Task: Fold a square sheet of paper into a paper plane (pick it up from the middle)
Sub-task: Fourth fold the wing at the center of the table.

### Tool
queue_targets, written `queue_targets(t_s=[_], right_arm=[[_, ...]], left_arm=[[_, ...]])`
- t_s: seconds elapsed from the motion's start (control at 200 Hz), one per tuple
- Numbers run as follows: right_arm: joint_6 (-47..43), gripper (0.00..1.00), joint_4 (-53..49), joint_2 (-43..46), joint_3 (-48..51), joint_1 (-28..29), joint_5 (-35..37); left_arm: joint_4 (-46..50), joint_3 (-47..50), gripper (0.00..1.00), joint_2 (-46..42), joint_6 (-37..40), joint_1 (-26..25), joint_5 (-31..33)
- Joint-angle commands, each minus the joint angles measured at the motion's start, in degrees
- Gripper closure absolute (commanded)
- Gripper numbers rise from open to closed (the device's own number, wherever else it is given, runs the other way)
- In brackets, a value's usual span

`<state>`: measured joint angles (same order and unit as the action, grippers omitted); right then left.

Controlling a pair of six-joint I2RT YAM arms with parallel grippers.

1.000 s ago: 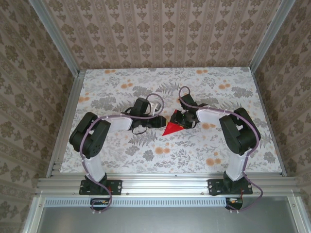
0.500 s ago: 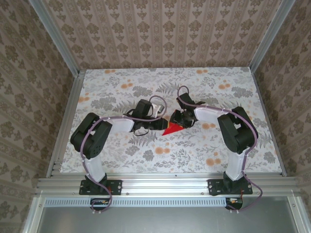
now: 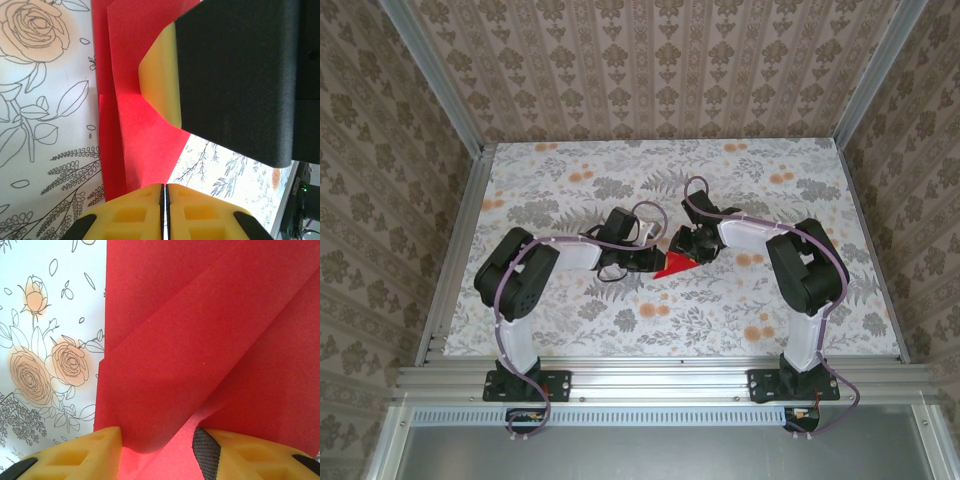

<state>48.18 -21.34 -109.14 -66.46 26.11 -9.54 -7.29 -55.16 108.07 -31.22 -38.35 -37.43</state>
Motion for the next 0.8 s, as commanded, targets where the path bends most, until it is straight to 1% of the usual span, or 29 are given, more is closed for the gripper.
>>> queue_targets(t_s=[0.0, 0.21, 0.275, 0.285, 0.305, 0.795], right_arm=[[0.51, 0.51, -8.63, -6.78, 3.57, -0.27, 6.88], [1.07, 0.48, -9.14, -7.22, 3.24, -0.20, 8.12], [1.08, 0.48, -10.27, -7.53, 3.09, -0.18, 8.34], [1.16, 0.48, -10.55, -7.61, 3.04, -0.18, 8.43], [1.11, 0.48, -10.87, -7.64, 2.88, -0.16, 8.45], [0.84, 0.50, -11.59, -9.52, 2.21, 0.35, 9.35]], left_arm=[[2.17, -1.69, 0.89, 1.46, 2.02, -0.41, 0.21], [2.72, -1.97, 0.90, 2.27, 2.03, -0.41, 0.22], [3.06, -2.16, 0.92, 2.49, 2.13, -0.41, 0.18], [3.11, -2.15, 0.92, 2.56, 2.13, -0.41, 1.49], [3.19, -2.23, 0.92, 2.66, 2.13, -0.41, 2.02], [4.65, -2.33, 0.94, 3.20, 2.53, -0.66, 2.49]])
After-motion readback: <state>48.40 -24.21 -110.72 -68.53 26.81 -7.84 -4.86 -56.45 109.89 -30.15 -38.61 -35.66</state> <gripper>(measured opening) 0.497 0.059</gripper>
